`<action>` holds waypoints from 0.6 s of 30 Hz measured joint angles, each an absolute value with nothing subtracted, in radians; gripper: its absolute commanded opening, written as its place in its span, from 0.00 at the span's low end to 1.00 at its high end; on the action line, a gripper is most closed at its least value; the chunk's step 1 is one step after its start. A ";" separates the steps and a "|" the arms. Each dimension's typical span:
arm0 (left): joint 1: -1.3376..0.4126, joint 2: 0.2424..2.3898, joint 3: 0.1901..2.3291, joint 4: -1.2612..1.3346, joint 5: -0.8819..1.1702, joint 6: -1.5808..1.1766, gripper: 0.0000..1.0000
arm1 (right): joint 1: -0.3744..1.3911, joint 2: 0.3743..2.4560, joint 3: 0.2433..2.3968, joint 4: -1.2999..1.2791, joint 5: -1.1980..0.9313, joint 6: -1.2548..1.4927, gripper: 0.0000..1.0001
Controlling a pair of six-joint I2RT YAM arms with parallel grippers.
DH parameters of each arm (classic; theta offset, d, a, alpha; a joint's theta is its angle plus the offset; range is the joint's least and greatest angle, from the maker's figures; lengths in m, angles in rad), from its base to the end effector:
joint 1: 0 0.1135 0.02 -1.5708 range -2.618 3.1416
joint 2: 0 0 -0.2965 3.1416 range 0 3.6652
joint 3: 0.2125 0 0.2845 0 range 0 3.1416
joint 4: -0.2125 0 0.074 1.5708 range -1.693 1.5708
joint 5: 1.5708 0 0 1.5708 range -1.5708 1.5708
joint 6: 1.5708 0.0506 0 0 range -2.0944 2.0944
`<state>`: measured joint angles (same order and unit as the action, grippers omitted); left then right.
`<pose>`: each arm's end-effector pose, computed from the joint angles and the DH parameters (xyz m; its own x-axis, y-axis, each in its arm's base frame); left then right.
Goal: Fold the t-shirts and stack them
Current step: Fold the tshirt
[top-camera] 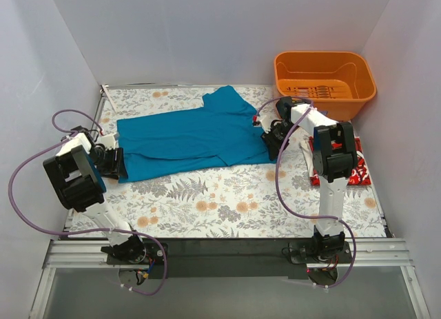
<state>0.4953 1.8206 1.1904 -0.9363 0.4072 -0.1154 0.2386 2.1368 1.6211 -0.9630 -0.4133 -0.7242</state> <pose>0.3209 0.1506 0.1649 -0.8239 -0.5652 0.0413 -0.5333 0.7486 -0.3939 0.4437 0.1288 0.1590 -0.5576 -0.7601 -0.3338 -0.8300 0.5041 0.2386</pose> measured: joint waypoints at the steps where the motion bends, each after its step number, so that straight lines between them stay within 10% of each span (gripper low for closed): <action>1: 0.495 1.824 1.190 -0.935 0.408 -0.117 0.42 | 0.239 2.137 1.621 -0.963 -0.413 -0.728 0.14; 9: 0.495 1.846 1.194 -0.952 0.407 -0.109 0.00 | 0.242 2.136 1.621 -0.962 -0.392 -0.739 0.01; 18: 0.522 1.846 1.248 -1.027 0.383 -0.043 0.00 | 0.245 2.063 1.542 -0.966 -0.315 -0.775 0.01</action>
<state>0.5220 1.8462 1.2476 -1.0271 0.3828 -0.0433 0.2451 2.0628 1.5417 -0.9661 -0.3153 -0.7746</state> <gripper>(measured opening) 0.018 0.029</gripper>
